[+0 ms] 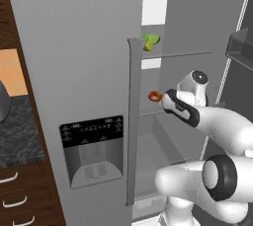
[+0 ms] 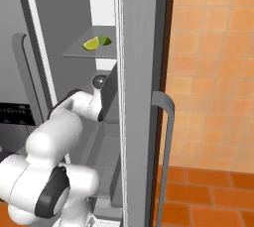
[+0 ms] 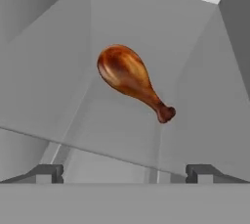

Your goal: Place one lemon wedge and one chicken drumstick in each tupperware on the nearby counter, to pack two identical lunches.

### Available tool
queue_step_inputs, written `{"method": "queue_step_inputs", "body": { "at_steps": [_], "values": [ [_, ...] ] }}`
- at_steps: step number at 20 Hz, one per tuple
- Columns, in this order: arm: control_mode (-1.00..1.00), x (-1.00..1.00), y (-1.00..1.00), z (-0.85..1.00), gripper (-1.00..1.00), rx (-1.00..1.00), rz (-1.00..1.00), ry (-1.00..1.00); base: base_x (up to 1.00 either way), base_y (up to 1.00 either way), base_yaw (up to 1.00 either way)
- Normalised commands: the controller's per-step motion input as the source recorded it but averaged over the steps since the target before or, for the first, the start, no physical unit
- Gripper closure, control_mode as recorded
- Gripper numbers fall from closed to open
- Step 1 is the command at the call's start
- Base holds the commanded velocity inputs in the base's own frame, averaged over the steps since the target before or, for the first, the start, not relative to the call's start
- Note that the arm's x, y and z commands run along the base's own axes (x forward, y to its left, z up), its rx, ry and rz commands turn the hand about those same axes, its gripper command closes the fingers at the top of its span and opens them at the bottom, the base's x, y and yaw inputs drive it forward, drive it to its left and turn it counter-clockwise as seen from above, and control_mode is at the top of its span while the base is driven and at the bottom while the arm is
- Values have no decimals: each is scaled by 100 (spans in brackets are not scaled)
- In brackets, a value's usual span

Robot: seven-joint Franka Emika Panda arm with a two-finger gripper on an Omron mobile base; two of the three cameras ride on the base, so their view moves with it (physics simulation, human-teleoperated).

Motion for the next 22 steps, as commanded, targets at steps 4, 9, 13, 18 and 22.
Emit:
{"method": "queue_step_inputs", "body": {
  "at_steps": [4, 9, 13, 18, 22],
  "values": [
    [-100, 81, 0, -23, -100, 0, 12, 14, 0, 0, 0],
    [-100, 73, -5, -18, -100, 0, 11, 10, 0, 0, 0],
    [-100, 56, -2, -42, -100, 0, 11, 6, 0, 0, 0],
    [-100, 44, 0, -48, -100, -2, 10, 5, 0, 0, 0],
    [-100, 40, 0, -43, -100, -2, 9, 5, 0, 0, 0]
  ]
}}
